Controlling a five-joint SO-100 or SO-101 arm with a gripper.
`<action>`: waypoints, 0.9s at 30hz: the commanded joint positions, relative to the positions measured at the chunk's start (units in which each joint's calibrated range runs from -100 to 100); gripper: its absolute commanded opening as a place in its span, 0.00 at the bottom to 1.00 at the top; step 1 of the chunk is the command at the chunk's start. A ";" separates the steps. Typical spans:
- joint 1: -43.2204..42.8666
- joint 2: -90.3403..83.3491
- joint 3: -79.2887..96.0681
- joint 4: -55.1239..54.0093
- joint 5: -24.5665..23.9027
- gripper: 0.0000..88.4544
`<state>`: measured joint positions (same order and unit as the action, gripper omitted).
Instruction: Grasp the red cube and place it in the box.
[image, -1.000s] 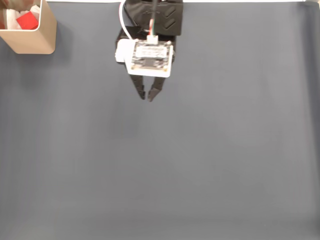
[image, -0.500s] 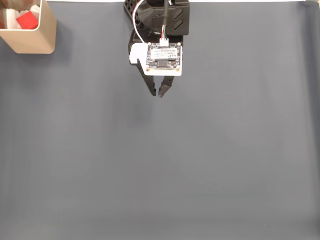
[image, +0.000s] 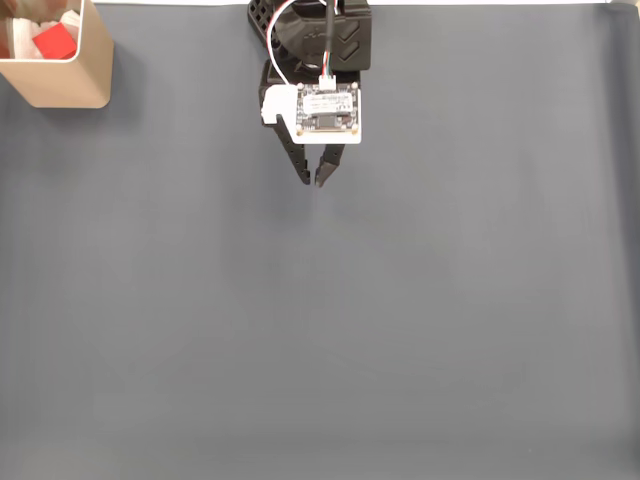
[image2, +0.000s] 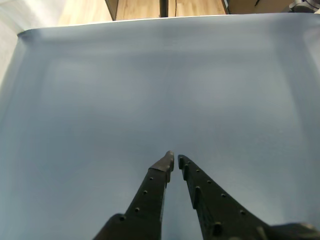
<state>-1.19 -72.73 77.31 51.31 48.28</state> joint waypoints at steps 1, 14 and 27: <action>-0.52 -4.83 2.44 -0.90 1.12 0.00; -1.01 -15.83 15.76 -0.41 0.83 0.00; -1.44 -21.64 22.42 2.05 -1.42 0.00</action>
<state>-1.71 -93.57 98.55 52.27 47.74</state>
